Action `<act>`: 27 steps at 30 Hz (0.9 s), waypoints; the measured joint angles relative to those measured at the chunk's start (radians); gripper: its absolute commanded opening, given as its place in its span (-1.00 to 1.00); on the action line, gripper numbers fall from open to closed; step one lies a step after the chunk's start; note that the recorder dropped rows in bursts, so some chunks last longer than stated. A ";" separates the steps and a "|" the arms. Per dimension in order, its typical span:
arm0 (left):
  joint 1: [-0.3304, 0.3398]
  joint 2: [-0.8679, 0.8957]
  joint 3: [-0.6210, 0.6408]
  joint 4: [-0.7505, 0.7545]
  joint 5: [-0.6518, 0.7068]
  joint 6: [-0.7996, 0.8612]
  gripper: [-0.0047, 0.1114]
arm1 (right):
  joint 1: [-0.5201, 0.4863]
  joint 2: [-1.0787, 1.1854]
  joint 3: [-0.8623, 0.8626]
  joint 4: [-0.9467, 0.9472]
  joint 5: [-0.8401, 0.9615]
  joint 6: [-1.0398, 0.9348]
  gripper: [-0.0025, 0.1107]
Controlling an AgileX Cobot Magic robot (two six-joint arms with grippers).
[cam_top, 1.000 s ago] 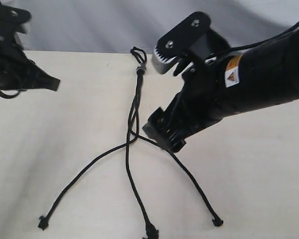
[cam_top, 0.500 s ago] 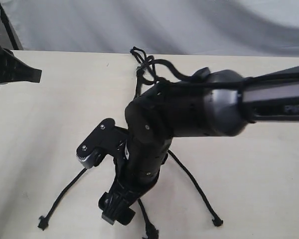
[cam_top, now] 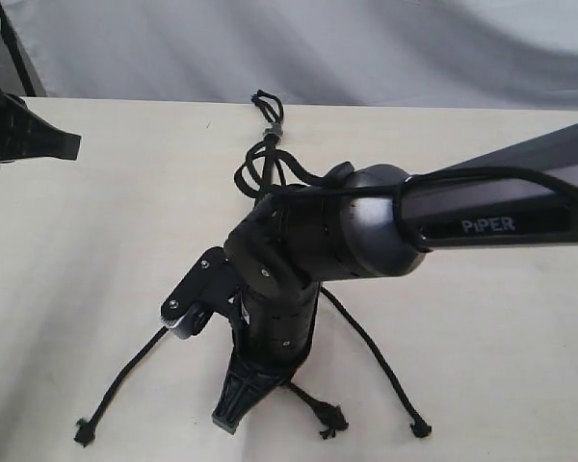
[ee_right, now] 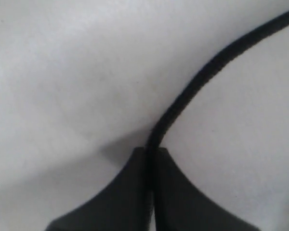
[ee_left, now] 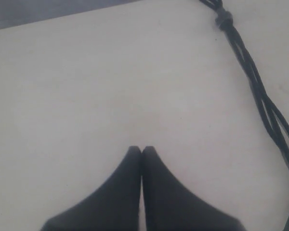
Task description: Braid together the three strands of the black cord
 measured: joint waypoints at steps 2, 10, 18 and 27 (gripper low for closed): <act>0.000 0.000 0.000 0.000 0.000 0.000 -0.91 | 0.000 -0.020 0.000 -0.061 0.008 0.000 -0.95; 0.000 0.000 0.000 0.000 0.000 0.000 -0.91 | -0.095 -0.088 -0.011 -0.455 -0.030 0.002 -0.95; 0.000 0.000 0.000 0.000 0.003 0.000 -0.91 | -0.255 0.031 -0.011 -0.483 -0.153 0.002 -0.95; 0.000 0.000 0.000 0.000 0.005 0.000 -0.91 | -0.231 0.057 -0.024 -0.253 -0.032 -0.174 -0.95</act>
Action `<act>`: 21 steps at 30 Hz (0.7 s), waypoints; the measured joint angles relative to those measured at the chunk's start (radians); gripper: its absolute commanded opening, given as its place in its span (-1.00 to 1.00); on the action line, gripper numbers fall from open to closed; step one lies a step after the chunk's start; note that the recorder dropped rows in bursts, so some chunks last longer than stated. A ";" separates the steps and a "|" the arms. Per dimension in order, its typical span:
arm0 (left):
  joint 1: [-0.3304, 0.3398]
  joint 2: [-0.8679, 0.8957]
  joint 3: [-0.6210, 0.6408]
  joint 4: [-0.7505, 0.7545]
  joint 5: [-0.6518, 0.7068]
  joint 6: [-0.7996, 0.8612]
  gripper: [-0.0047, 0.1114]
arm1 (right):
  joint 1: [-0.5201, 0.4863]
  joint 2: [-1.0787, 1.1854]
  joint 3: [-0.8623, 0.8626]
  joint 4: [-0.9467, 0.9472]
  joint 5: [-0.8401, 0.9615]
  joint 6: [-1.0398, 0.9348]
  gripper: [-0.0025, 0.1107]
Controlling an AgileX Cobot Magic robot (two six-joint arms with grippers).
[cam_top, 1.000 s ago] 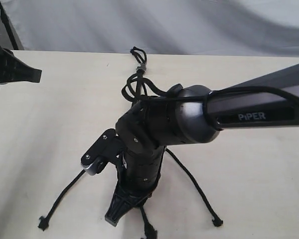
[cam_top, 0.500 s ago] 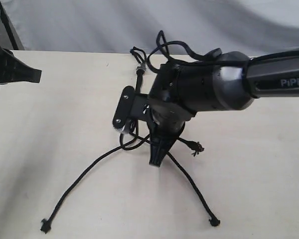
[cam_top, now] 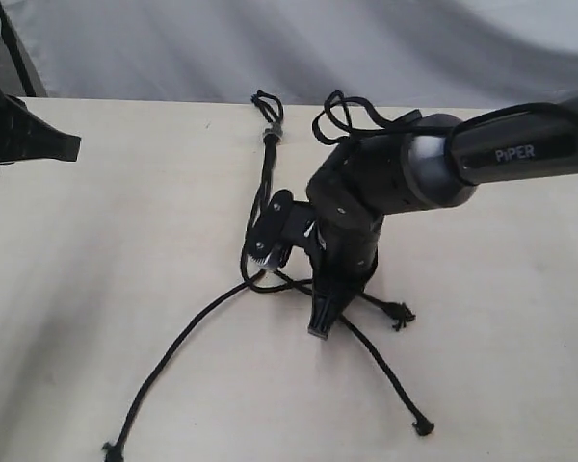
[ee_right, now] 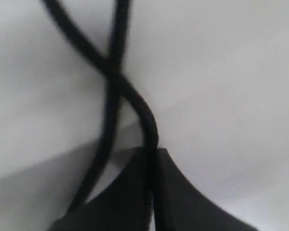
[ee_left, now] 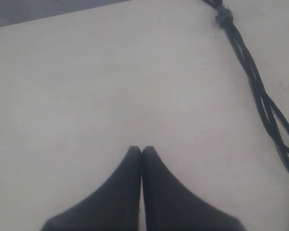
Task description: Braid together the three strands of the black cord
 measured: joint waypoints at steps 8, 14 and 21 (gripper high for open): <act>0.000 0.000 0.000 0.000 0.000 0.000 -0.91 | 0.203 -0.082 -0.006 0.399 0.201 -0.509 -0.95; 0.000 0.000 0.000 0.000 0.000 0.000 -0.91 | 0.052 -0.208 0.000 0.399 0.240 -0.468 -0.95; 0.000 0.000 0.000 0.000 0.000 0.000 -0.91 | -0.122 -0.142 0.000 0.405 0.240 -0.435 -0.95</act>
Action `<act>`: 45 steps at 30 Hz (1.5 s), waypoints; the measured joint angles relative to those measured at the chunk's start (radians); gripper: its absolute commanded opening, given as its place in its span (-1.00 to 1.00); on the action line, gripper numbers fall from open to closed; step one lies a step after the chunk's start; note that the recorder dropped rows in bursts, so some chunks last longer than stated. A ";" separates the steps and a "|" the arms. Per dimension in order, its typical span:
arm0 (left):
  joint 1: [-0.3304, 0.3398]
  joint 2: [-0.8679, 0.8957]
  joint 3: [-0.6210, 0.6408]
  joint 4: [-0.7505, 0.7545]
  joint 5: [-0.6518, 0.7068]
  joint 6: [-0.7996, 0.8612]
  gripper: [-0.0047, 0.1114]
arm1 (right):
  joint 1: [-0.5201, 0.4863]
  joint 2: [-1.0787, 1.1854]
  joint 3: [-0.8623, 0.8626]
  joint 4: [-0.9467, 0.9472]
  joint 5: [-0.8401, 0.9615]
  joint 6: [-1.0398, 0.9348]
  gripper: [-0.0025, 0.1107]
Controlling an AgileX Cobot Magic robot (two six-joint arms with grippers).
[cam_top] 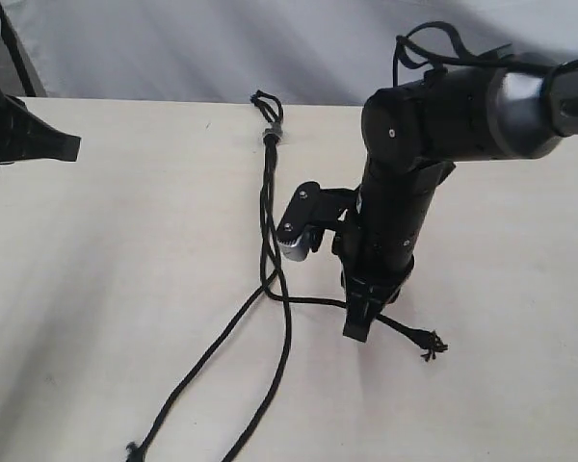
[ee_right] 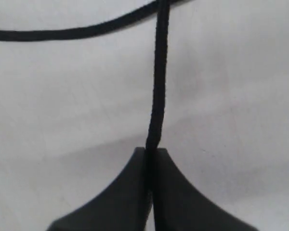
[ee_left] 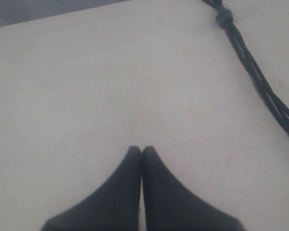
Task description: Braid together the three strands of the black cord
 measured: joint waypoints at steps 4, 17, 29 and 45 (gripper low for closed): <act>0.000 0.000 0.000 0.000 0.000 0.000 -0.91 | -0.018 0.056 0.000 0.002 -0.033 0.000 -0.71; 0.000 0.000 0.000 -0.041 -0.002 0.000 -0.91 | -0.020 0.041 0.017 -0.011 -0.071 0.002 0.77; -0.336 0.068 0.000 -0.193 -0.032 0.030 -0.88 | -0.262 -0.395 0.090 0.150 -0.244 0.004 0.77; -0.739 0.443 -0.075 -0.182 0.121 0.030 -0.38 | -0.354 -0.517 0.278 0.227 -0.550 0.004 0.77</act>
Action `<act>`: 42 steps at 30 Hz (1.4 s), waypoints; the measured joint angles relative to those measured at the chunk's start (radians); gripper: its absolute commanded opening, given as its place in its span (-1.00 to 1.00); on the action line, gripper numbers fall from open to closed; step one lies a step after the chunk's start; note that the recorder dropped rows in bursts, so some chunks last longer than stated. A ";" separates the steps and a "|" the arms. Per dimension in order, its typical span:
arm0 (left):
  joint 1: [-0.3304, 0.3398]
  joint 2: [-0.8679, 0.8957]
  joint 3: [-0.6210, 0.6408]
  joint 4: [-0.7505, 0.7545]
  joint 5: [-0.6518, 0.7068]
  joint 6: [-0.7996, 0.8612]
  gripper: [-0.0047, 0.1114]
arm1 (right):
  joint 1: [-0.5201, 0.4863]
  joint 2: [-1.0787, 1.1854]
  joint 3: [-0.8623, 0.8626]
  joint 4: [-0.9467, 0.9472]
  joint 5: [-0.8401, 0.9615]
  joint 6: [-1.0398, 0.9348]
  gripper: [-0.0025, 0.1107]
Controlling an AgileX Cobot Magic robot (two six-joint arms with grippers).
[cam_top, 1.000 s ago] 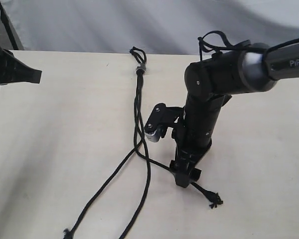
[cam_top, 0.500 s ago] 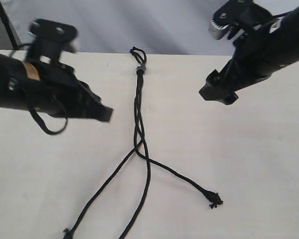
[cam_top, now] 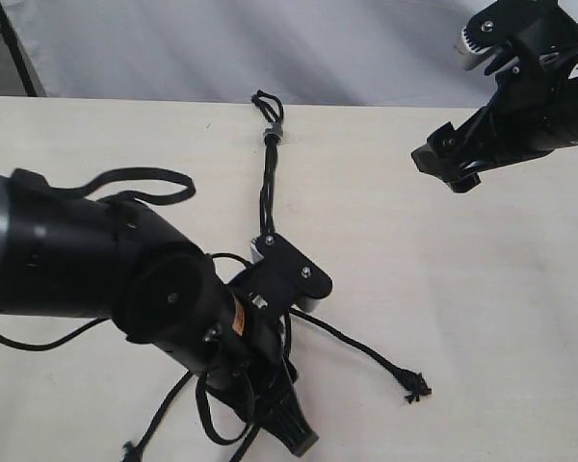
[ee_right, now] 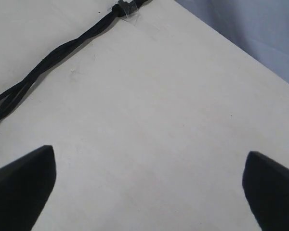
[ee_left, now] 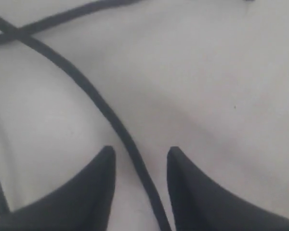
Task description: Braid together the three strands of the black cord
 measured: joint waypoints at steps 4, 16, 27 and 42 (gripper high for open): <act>-0.016 0.056 -0.006 0.007 0.005 -0.008 -0.29 | 0.000 0.000 0.000 0.000 0.000 0.000 0.77; -0.019 0.136 -0.039 0.166 0.005 -0.128 -0.92 | 0.000 0.000 0.000 0.000 0.000 0.000 0.77; -0.006 0.074 -0.112 0.334 0.174 -0.128 -0.92 | 0.000 0.000 0.000 0.000 -0.008 0.000 0.77; 0.207 0.154 -0.124 0.512 0.235 -0.143 -0.92 | 0.000 0.000 0.000 0.004 -0.008 0.000 0.77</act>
